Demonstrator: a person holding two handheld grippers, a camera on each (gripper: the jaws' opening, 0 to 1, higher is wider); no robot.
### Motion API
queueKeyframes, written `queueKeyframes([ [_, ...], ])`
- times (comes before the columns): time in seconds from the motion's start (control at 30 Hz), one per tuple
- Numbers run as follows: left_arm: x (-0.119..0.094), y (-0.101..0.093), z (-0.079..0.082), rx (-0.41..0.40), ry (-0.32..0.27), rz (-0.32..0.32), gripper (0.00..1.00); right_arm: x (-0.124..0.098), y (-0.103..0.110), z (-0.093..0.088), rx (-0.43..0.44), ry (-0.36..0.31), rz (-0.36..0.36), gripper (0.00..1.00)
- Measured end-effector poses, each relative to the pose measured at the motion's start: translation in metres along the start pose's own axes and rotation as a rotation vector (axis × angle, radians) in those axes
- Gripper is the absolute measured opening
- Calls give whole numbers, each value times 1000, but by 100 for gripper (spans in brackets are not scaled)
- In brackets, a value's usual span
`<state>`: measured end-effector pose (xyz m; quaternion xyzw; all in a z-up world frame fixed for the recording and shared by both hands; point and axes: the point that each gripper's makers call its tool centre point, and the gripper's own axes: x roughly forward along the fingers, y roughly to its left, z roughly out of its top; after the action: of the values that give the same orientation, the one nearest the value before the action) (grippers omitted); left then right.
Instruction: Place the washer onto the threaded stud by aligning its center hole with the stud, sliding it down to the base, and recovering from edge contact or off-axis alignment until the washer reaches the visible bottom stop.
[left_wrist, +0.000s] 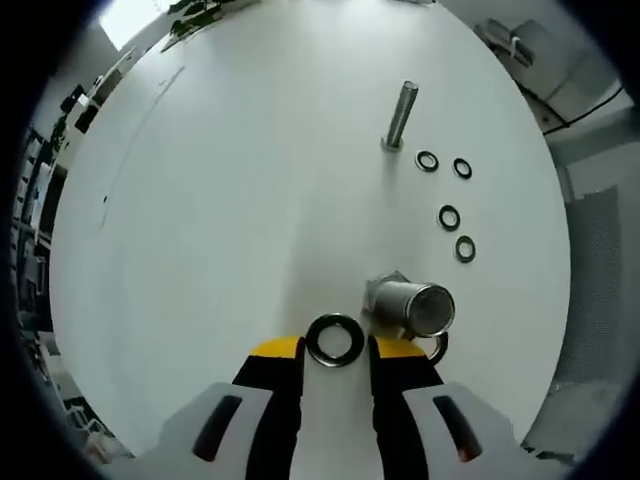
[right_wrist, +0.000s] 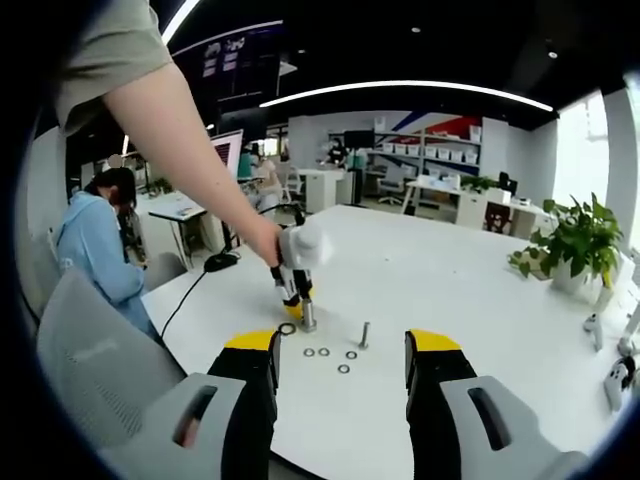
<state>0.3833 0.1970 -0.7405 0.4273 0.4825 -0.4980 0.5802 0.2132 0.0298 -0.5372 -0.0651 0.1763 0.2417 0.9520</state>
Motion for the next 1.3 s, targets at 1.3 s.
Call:
queueKeyframes([
  [1.3,-4,-5,1,71,38,-7,20,0,0,-1,5,3,3,50],
])
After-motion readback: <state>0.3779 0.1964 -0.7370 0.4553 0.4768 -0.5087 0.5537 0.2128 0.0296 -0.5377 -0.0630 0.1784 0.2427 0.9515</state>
